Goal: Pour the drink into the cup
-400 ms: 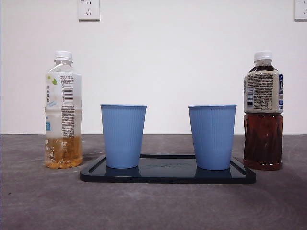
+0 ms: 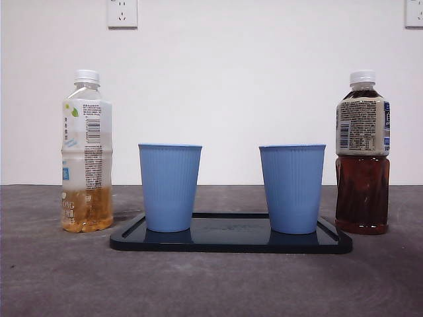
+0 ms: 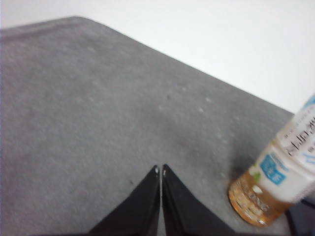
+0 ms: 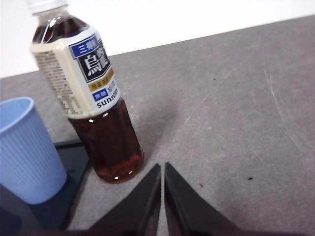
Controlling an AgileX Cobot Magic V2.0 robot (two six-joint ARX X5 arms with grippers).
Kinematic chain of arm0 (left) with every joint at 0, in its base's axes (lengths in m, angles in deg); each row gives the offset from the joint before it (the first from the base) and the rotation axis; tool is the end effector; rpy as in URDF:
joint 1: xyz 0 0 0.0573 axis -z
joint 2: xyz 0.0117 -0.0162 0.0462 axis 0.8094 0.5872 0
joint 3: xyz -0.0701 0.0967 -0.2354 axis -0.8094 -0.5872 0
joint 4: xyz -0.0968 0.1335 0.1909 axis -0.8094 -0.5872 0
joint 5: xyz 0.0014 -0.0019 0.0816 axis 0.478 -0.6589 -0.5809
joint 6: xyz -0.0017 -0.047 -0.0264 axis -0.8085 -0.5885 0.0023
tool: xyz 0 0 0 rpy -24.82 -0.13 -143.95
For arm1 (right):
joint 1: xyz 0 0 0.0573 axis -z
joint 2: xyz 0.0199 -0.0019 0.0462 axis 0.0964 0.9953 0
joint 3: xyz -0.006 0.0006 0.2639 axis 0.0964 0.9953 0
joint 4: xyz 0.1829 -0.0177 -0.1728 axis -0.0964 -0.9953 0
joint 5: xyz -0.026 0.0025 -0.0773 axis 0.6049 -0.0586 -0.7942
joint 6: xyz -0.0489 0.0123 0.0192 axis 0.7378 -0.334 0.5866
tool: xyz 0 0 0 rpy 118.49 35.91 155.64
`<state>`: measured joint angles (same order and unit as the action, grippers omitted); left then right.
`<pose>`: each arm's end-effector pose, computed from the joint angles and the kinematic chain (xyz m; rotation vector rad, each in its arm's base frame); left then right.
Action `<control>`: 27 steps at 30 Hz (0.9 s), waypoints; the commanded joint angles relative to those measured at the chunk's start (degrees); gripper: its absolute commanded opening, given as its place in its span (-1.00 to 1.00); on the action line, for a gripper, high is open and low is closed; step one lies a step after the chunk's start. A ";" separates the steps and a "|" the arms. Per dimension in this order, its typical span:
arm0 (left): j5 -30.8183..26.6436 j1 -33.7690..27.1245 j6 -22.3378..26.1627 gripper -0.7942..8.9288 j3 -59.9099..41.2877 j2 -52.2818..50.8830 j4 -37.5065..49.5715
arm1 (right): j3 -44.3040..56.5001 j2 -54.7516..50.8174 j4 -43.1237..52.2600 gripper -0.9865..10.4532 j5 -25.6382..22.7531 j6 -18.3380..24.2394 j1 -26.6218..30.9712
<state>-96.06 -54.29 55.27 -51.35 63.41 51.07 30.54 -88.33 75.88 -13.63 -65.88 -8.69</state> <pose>0.0938 0.0036 0.1593 -0.4098 0.1344 0.1446 0.0955 0.0060 0.1535 0.2708 0.1656 0.0598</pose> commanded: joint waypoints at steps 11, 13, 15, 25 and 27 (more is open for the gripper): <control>2.23 -0.09 -0.52 -0.82 17.86 5.03 -6.93 | -15.39 1.40 -1.36 -0.82 0.04 -3.08 -0.07; 3.28 -0.07 1.01 -0.82 21.27 7.23 -8.52 | -18.67 2.91 -3.19 -0.82 0.22 -2.16 -0.07; 5.16 -0.07 2.91 -0.82 24.26 9.46 -10.23 | -21.81 4.63 -5.35 -0.82 0.87 -0.83 -0.09; 21.38 -0.04 15.39 -0.82 36.92 22.67 -24.72 | -36.50 17.57 -23.12 -0.82 11.91 8.81 -0.09; 24.68 -0.02 17.51 -0.82 38.69 25.07 -27.71 | -38.49 20.13 -26.45 -0.82 14.86 11.13 -0.09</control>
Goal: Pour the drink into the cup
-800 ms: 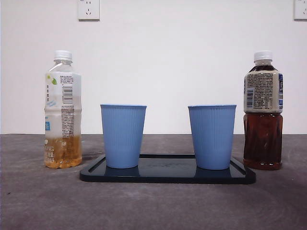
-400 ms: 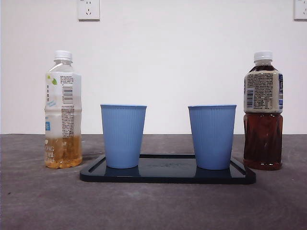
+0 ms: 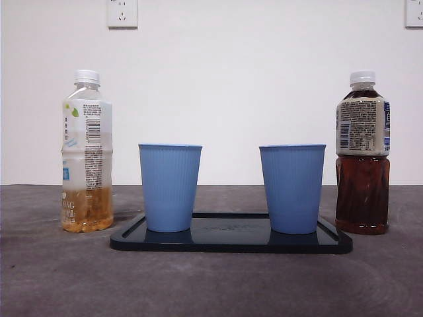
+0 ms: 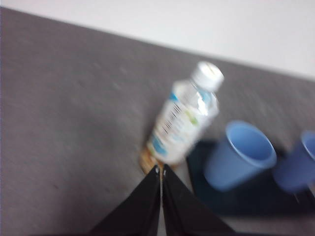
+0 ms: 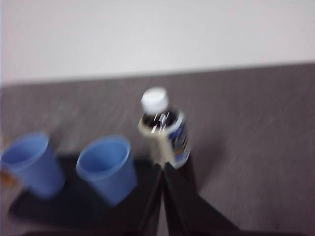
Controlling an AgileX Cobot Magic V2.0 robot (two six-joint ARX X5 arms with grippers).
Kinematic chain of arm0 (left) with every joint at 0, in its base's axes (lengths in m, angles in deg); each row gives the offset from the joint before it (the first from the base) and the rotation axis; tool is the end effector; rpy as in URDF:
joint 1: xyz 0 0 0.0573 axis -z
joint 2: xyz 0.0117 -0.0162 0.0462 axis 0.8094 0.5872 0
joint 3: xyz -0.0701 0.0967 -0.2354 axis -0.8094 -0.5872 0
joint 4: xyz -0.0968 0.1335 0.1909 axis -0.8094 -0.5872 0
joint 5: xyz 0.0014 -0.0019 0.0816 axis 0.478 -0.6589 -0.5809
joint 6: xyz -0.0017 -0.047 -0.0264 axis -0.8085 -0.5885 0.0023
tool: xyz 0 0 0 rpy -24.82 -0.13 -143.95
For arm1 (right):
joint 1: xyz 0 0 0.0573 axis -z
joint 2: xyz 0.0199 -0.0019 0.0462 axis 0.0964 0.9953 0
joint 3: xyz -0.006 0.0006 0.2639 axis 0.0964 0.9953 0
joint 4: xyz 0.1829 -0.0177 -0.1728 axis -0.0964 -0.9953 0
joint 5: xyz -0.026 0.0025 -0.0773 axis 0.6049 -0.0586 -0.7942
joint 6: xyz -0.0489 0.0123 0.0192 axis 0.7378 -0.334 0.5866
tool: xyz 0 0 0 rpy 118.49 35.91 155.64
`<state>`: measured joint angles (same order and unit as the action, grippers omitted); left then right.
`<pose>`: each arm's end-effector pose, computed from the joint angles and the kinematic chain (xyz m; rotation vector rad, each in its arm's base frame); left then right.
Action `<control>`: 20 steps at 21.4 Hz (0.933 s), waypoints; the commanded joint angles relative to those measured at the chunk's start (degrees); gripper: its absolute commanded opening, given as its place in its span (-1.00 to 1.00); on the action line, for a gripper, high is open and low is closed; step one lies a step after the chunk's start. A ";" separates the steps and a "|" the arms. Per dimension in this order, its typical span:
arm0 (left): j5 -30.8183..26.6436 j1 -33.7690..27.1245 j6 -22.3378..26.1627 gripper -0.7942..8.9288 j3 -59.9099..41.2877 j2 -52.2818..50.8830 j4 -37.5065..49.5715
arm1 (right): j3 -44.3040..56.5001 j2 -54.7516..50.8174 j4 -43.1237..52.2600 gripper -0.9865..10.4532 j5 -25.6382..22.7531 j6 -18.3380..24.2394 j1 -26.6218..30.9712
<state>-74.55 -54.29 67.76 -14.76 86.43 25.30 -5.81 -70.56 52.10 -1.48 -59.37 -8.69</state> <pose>0.0860 -0.0073 0.2978 -0.2487 0.3964 -0.2213 0.0728 0.0109 0.3001 0.1807 0.2690 0.2721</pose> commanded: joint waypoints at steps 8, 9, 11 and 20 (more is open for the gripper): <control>13.92 1.31 9.92 -0.82 4.96 8.57 -10.21 | -6.16 9.75 -12.81 -0.82 13.68 10.16 -0.09; 13.92 1.60 10.12 -0.82 5.11 8.72 -10.71 | -6.16 10.10 -13.60 -0.82 13.79 10.36 -0.11; 13.92 1.95 10.32 -0.82 5.16 8.74 -10.95 | -6.16 10.32 -14.67 -0.82 13.49 11.08 -0.11; 13.88 1.99 9.79 0.19 5.16 8.74 -10.84 | -6.16 10.25 -14.58 -0.12 10.03 9.57 -0.09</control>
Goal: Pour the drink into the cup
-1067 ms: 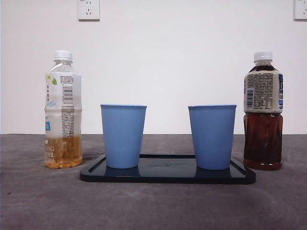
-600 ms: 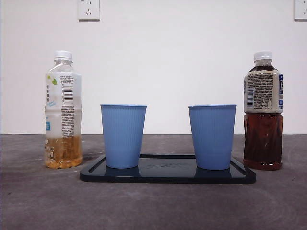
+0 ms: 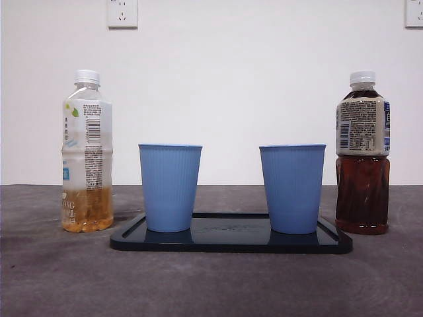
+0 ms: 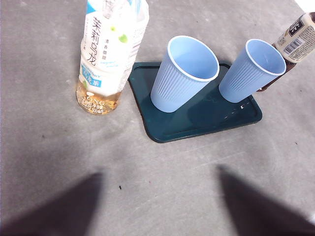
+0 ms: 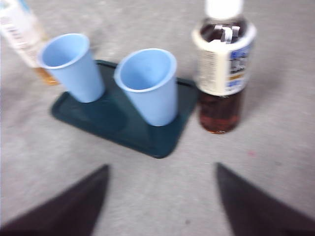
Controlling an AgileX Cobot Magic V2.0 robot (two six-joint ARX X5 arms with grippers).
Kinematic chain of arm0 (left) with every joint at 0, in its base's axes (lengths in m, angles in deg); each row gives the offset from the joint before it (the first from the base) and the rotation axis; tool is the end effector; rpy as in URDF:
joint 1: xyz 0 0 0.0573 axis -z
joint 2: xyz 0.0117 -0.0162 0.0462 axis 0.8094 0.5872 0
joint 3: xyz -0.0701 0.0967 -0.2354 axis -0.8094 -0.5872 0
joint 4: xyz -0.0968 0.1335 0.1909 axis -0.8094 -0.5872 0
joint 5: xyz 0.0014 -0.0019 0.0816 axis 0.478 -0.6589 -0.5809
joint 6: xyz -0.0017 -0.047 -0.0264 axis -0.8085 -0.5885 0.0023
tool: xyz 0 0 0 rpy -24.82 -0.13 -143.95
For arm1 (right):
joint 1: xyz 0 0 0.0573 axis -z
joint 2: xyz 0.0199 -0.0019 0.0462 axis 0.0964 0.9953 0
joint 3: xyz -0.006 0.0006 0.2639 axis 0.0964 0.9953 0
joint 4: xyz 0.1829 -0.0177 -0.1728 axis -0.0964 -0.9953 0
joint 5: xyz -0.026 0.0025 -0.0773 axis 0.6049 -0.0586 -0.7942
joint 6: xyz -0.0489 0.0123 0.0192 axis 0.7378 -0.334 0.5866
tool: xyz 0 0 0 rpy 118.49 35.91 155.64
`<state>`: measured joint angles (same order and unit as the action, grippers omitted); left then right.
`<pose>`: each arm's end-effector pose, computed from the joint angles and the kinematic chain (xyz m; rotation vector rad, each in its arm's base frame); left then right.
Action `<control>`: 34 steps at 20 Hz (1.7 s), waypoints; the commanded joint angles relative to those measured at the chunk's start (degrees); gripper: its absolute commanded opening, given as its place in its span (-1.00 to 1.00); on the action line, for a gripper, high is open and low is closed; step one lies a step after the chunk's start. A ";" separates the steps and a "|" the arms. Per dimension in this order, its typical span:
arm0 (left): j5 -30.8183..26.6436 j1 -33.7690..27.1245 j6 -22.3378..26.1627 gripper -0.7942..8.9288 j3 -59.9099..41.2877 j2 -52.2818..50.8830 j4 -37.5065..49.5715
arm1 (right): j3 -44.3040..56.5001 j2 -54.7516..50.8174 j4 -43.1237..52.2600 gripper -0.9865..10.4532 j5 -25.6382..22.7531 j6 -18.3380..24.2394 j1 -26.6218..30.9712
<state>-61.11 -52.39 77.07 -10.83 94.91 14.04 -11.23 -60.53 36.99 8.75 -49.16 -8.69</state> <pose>0.0979 -0.0167 0.2932 -0.1907 0.6489 -0.4990 0.0863 0.0165 0.2961 0.0900 0.5818 0.4637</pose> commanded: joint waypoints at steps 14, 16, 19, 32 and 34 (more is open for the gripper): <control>0.44 0.09 0.22 0.19 1.22 0.26 0.52 | 16.06 1.18 27.54 -0.12 -4.76 -20.50 -6.21; 0.44 0.09 0.24 0.19 1.22 0.26 0.55 | 20.06 2.38 33.88 -0.12 -9.18 -22.29 -8.46; 0.44 0.09 0.24 0.19 1.22 0.26 0.57 | 25.44 6.19 44.52 -0.12 -13.68 -23.87 -11.78; 0.44 0.09 0.26 0.19 1.22 0.26 0.52 | 29.42 32.72 79.36 -0.12 -22.88 -17.42 -14.27; 0.44 0.09 0.24 0.19 1.22 0.26 0.46 | 29.42 36.76 83.87 -0.12 -24.17 -16.72 -14.27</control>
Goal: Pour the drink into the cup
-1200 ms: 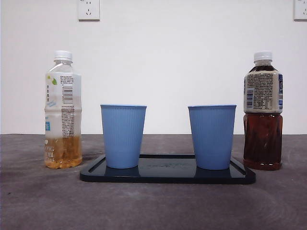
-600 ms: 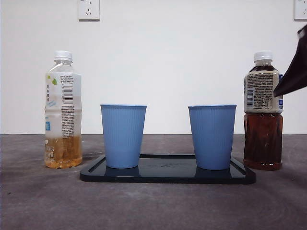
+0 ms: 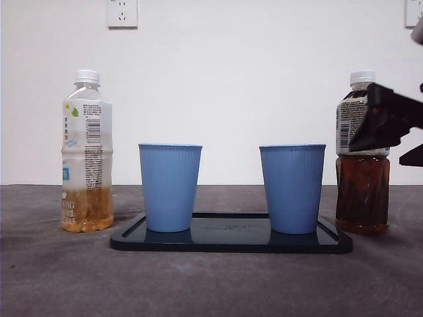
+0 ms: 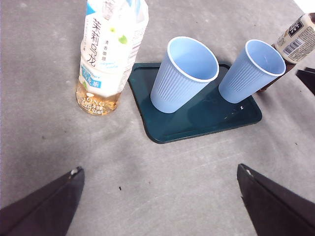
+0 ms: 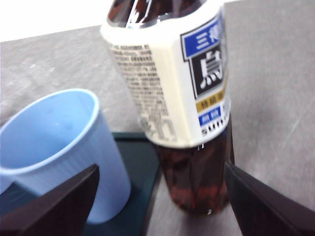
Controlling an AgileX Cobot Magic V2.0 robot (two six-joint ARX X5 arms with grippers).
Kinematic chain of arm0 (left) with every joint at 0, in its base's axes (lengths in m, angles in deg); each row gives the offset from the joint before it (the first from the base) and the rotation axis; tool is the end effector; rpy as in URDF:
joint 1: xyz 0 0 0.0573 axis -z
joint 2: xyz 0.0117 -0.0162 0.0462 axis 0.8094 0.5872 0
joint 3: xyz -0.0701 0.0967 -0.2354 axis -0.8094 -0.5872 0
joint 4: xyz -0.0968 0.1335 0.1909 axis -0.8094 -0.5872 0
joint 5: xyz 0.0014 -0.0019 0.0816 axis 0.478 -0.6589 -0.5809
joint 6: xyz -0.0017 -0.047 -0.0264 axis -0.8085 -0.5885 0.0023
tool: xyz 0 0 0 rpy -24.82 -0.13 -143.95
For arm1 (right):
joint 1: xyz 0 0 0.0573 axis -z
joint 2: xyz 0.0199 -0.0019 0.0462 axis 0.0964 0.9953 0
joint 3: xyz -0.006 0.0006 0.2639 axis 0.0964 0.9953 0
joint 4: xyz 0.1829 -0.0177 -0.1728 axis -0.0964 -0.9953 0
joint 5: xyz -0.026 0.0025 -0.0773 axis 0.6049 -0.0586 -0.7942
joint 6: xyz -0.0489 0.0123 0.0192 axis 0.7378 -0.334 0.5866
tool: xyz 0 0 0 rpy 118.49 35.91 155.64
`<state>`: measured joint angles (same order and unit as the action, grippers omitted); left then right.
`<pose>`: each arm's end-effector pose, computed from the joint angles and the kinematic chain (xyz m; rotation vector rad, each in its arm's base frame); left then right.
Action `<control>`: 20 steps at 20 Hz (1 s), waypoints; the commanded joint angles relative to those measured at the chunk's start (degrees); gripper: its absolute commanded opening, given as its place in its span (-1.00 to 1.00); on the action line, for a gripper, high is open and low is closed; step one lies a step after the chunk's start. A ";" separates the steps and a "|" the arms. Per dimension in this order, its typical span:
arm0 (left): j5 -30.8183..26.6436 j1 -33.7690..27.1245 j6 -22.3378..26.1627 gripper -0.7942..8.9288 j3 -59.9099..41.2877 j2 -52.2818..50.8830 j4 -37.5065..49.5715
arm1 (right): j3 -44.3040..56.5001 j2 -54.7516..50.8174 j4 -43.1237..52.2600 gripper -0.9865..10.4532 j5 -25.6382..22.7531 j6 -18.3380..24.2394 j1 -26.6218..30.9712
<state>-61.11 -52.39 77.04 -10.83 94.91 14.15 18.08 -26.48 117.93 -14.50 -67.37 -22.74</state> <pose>0.0980 -0.0167 0.2934 -0.1907 0.6471 -0.4990 0.1878 0.0585 0.1659 0.2543 0.3256 0.2649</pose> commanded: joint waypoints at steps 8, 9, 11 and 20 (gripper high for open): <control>0.44 0.09 0.26 0.19 1.22 0.26 0.17 | 0.04 16.00 19.02 -0.12 -2.64 2.71 0.59; 0.44 0.09 0.26 0.19 1.22 0.26 0.17 | 0.02 17.46 21.05 -0.12 -2.67 2.91 0.59; 0.44 0.09 0.26 0.19 1.22 0.26 0.20 | -0.02 20.48 25.11 -0.12 -3.56 2.91 0.87; 0.44 0.09 0.28 0.19 1.22 0.26 0.20 | -5.64 30.16 28.96 -0.12 -3.72 4.42 1.73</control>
<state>-61.11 -52.39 77.04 -10.83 94.91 14.09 12.79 2.66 146.28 -17.98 -63.87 -20.89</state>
